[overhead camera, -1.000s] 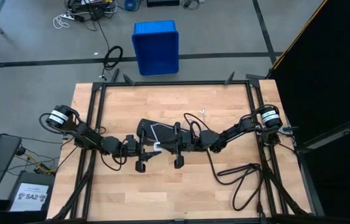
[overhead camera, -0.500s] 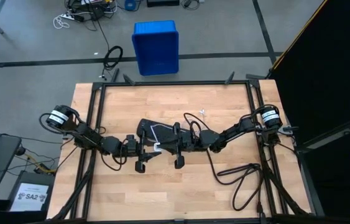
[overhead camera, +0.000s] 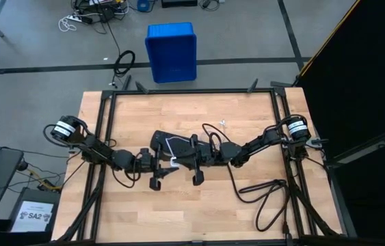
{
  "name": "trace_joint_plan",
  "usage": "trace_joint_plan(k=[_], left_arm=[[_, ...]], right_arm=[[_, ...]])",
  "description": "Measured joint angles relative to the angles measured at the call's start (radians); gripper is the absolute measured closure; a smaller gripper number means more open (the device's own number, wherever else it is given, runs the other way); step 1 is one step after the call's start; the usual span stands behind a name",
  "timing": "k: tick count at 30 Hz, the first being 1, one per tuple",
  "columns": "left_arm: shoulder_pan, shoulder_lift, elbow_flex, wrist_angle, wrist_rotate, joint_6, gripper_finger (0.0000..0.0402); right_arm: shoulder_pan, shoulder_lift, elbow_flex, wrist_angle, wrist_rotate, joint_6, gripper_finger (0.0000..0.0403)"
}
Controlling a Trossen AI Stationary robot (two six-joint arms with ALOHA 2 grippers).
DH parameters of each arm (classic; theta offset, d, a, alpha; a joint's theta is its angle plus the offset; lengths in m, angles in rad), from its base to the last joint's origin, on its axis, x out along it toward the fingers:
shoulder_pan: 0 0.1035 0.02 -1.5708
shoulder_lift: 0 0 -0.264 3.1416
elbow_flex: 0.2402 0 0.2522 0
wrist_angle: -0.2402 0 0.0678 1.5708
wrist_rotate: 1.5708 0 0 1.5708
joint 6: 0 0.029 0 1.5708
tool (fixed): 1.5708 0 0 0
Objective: Insert USB
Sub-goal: Insert the purple charger cable into the white charger adapter
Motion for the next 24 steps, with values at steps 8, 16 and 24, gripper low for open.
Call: trace_joint_plan(k=[8,16,24], left_arm=[[0.000,-0.009,-0.003,0.009,0.004,0.001,0.0275],[-0.003,-0.010,-0.004,0.015,0.016,-0.016,0.0275],[-0.007,-0.035,-0.006,0.006,0.069,-0.030,0.0275]], right_arm=[[0.000,-0.002,0.001,-0.018,-0.002,-0.005,0.0403],[0.000,-0.002,0.002,-0.031,-0.016,-0.010,0.0403],[0.000,-0.002,0.001,-0.037,-0.057,-0.029,0.0403]])
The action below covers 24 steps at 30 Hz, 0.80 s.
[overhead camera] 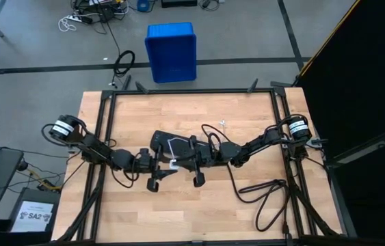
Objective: Insert USB
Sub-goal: Insert the purple charger cable into the white charger adapter
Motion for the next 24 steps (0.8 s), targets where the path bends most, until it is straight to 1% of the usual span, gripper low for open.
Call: trace_joint_plan(k=[3,7,18,24], left_arm=[[-0.010,-0.022,-0.001,-0.005,0.013,0.007,0.0275],[-0.013,-0.040,-0.016,-0.001,0.014,0.008,0.0275],[-0.015,-0.041,-0.031,-0.027,0.004,-0.020,0.0275],[-0.016,-0.042,-0.032,-0.038,-0.009,-0.022,0.0275]], right_arm=[[-0.001,0.000,0.000,0.003,-0.031,-0.001,0.0402],[-0.002,0.001,0.000,0.002,-0.039,-0.002,0.0402],[-0.003,0.001,0.005,-0.062,-0.040,0.024,0.0402],[-0.005,0.002,0.008,-0.076,-0.072,0.051,0.0402]])
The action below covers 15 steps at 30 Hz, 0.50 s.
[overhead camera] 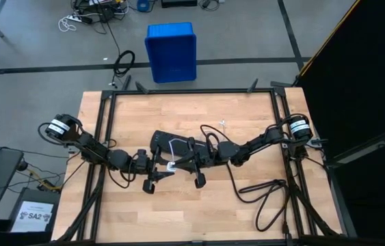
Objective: Insert USB
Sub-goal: Insert the purple charger cable into the white charger adapter
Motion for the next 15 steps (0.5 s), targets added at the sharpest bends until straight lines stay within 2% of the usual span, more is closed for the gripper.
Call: trace_joint_plan(k=[5,15], left_arm=[[0.000,0.000,-0.012,-0.001,-0.002,-0.003,0.0275],[0.001,0.000,-0.031,-0.005,-0.027,-0.031,0.0275]], right_arm=[[-0.003,0.001,0.000,-0.001,-0.020,0.000,0.0380],[-0.009,0.003,0.000,0.003,-0.032,-0.001,0.0296]])
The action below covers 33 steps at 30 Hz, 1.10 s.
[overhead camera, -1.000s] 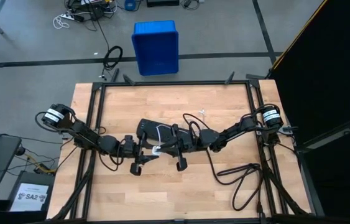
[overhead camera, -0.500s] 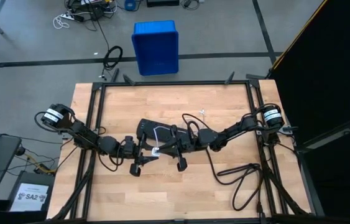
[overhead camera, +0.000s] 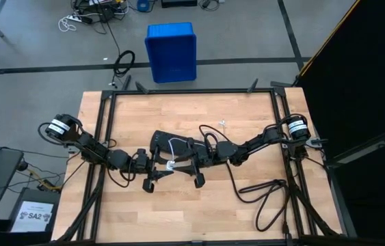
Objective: Insert USB
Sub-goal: Insert the purple charger cable into the white charger adapter
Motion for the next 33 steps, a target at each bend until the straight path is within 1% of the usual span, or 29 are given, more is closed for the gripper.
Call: trace_joint_plan(k=[5,10,21,28,33], left_arm=[[0.000,-0.002,0.000,-0.028,0.000,-0.007,0.0275],[0.002,-0.002,0.000,-0.030,-0.003,-0.014,0.0275],[0.001,-0.002,0.000,-0.051,-0.002,-0.015,0.0275],[0.001,-0.002,0.000,-0.069,0.001,-0.021,0.0275],[0.001,-0.001,0.000,-0.071,0.001,-0.022,0.0275]], right_arm=[[-0.001,0.003,-0.002,0.005,0.005,0.019,0.0263],[-0.018,0.003,-0.002,0.016,0.011,0.054,0.0246],[-0.035,0.003,-0.002,0.031,0.017,0.067,0.0243],[-0.037,0.002,-0.002,0.054,-0.015,0.106,0.0242],[-0.038,0.002,-0.001,0.055,-0.016,0.110,0.0236]])
